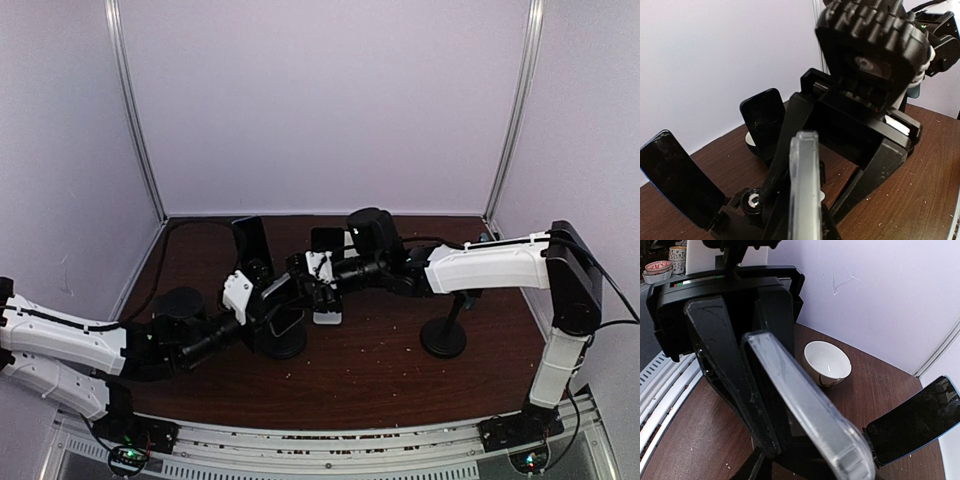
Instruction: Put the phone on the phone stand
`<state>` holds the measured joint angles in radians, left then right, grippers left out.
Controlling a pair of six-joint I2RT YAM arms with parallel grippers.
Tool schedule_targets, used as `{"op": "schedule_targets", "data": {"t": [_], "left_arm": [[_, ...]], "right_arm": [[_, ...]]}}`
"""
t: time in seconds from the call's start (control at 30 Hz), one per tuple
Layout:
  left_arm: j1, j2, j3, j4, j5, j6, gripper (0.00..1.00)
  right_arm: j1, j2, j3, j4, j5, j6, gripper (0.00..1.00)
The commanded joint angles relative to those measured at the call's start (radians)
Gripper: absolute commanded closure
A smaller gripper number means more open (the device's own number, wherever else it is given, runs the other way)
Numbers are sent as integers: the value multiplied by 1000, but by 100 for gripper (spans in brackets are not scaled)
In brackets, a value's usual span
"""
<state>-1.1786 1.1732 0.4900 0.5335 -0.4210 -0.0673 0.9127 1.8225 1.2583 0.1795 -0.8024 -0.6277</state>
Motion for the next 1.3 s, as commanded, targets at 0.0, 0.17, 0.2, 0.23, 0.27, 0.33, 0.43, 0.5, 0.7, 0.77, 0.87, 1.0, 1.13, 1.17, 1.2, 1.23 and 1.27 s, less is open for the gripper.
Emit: {"op": "schedule_targets", "data": {"t": [0.0,0.17,0.2,0.23,0.27,0.33,0.43,0.5,0.7,0.77,0.87,1.0,1.13,1.17,1.2,1.23,1.27], "left_arm": [[99,-6,-79,-102,-23,106,100],[158,-35,-109,44,137,193,100],[169,-19,-99,52,161,204,100],[178,-2,-94,70,190,214,100],[184,17,-93,93,213,223,100],[198,50,-90,134,245,220,100],[211,70,-54,125,305,216,99],[212,66,-22,92,334,211,94],[212,26,-9,14,359,199,100],[212,23,-7,18,348,204,100],[212,28,12,53,371,219,100],[212,61,45,96,331,175,100],[211,85,46,99,348,137,100],[211,82,36,100,348,127,100],[211,75,25,98,346,115,100],[211,65,14,88,330,106,100],[211,51,13,60,313,94,100]], "right_arm": [[20,19,-36,-138,49,11,91],[8,20,-20,-156,29,14,80],[9,29,-5,-180,33,7,81],[8,34,11,-198,36,1,86],[8,34,14,-194,39,3,96],[7,23,-4,-172,42,-3,100],[-10,22,5,-195,15,-7,100],[-30,31,19,-212,-19,4,100],[-46,32,35,-210,-21,29,100],[-47,32,35,-201,-8,41,88],[-45,37,25,-191,-4,65,63],[-23,11,-53,-51,86,149,56],[-15,-41,-110,26,164,223,35],[-18,-58,-123,35,181,242,14],[-21,-71,-138,43,204,267,2],[-25,-88,-154,52,230,302,0],[-25,-109,-169,48,252,331,0]]}}
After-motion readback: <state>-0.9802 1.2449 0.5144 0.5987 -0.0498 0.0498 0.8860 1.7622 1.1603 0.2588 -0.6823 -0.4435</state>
